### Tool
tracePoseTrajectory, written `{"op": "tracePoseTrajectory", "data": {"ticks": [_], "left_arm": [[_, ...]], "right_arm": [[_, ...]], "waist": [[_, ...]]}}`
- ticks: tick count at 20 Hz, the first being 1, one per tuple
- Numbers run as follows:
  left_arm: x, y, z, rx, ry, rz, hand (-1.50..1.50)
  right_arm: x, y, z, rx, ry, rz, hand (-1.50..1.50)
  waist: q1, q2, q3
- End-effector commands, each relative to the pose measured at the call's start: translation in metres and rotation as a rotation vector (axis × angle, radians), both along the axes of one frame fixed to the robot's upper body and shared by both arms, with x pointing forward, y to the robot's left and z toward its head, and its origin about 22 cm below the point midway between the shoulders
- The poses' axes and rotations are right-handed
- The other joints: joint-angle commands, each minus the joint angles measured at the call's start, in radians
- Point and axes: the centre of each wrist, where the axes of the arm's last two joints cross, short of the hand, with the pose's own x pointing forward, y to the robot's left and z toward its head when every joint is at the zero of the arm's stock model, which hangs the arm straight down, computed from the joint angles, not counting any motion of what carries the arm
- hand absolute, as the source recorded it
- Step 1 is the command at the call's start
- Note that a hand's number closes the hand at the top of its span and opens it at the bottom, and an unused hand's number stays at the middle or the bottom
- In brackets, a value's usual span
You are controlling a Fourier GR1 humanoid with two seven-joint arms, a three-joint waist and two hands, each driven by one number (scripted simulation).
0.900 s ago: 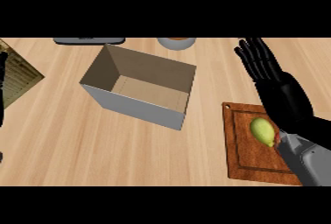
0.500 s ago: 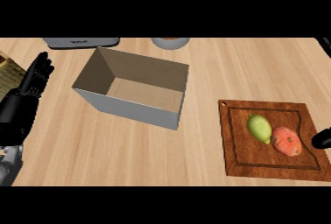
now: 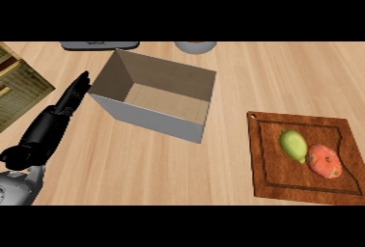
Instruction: Pick the squash from the cutting board and place it in the cardboard box
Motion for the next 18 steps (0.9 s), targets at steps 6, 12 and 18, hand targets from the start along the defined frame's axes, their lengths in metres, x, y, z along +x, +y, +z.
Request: {"op": "tracePoseTrajectory", "data": {"ticks": [6, 12, 18], "left_arm": [[0.008, 0.009, -0.008, 0.011, 0.014, -0.057, 0.0], [0.008, 0.002, -0.022, 0.011, 0.022, -0.042, 0.0], [0.03, -0.001, 0.001, 0.029, 0.02, -0.024, 0.0]], "right_arm": [[-0.016, -0.02, 0.017, -0.486, -0.026, 0.15, -1.5], [-0.026, 0.015, -0.009, -0.745, -0.039, 0.258, -1.5], [-0.044, 0.041, -0.007, -0.919, -0.073, 0.21, -1.5]], "waist": [[0.027, -0.008, -0.005], [0.012, -0.017, -0.007], [-0.005, -0.019, -0.007]]}}
